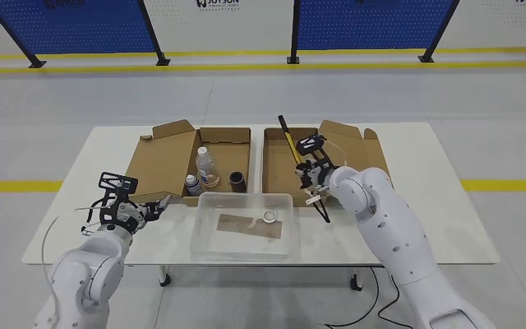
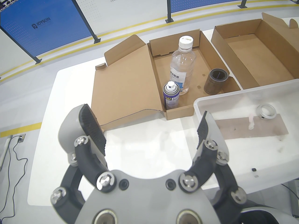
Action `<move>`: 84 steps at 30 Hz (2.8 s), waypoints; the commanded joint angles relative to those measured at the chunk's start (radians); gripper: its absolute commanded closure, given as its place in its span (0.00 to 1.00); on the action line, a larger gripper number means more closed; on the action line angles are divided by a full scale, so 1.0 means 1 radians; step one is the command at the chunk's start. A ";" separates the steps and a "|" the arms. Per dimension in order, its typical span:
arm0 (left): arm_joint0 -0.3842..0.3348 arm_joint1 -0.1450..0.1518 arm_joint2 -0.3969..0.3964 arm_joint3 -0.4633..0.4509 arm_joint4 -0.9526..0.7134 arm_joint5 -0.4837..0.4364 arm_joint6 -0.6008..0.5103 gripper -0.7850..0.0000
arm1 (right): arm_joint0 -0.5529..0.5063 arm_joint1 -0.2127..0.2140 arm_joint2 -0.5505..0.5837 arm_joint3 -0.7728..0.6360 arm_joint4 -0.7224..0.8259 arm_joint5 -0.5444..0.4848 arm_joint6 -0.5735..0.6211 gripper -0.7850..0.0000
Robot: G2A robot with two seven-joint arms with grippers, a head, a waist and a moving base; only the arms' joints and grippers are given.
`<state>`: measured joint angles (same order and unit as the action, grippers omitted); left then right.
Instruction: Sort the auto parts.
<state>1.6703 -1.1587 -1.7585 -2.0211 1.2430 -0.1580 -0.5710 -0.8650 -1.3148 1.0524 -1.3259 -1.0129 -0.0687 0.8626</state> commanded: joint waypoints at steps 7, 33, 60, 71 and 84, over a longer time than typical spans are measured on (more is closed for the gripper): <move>0.000 0.000 0.000 0.000 0.000 0.000 0.000 0.00 | 0.036 -0.020 -0.006 0.187 0.079 0.048 -0.099 1.00; 0.000 0.000 0.000 0.000 0.000 0.000 0.000 0.00 | 0.122 -0.071 -0.075 0.434 0.159 0.054 -0.181 0.56; 0.000 0.000 0.000 0.000 0.000 0.000 0.000 0.00 | 0.016 -0.005 -0.085 -0.225 -0.161 -0.198 0.183 0.24; 0.000 0.000 0.000 0.000 0.000 0.000 0.000 0.00 | -0.011 -0.024 -0.225 -0.262 -0.065 -0.314 0.267 0.22; 0.000 0.000 0.000 0.000 0.000 0.000 0.000 0.00 | 0.116 -0.095 -0.408 -0.008 -0.005 -0.307 0.285 0.35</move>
<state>1.6703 -1.1587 -1.7585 -2.0211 1.2430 -0.1580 -0.5710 -0.7610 -1.4031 0.6568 -1.3594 -1.0185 -0.3798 1.1474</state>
